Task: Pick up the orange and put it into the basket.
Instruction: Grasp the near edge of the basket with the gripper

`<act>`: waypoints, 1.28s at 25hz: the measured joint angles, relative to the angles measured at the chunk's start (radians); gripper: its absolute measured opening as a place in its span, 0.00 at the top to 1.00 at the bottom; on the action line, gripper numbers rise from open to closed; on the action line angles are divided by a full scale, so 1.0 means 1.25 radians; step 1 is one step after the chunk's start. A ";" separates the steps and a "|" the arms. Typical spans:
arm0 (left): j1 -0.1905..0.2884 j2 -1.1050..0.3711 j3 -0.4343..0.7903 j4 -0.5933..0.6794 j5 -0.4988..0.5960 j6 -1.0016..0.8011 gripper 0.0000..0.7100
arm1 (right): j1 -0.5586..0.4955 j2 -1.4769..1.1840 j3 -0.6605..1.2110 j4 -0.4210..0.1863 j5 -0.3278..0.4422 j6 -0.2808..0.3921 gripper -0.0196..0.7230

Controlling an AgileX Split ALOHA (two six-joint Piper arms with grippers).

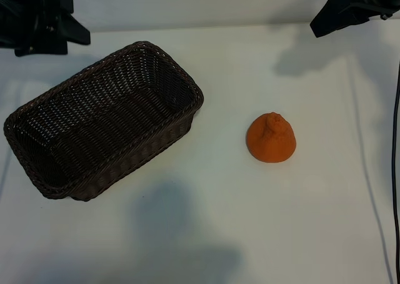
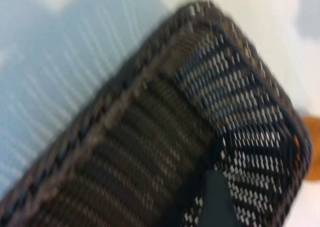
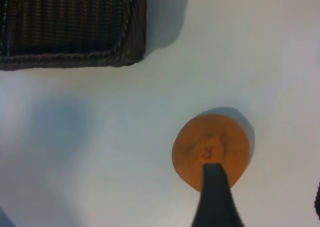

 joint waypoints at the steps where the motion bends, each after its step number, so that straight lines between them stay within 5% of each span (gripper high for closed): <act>1: 0.000 0.000 0.000 0.000 -0.013 0.000 0.27 | 0.000 0.000 0.000 0.000 0.000 0.000 0.35; 10: 0.000 0.000 0.000 -0.001 -0.072 0.000 0.27 | 0.000 0.000 0.000 0.000 0.000 0.000 0.35; 32: 0.000 0.000 0.000 -0.005 -0.018 -0.033 0.27 | 0.000 0.000 0.000 0.000 0.000 0.000 0.35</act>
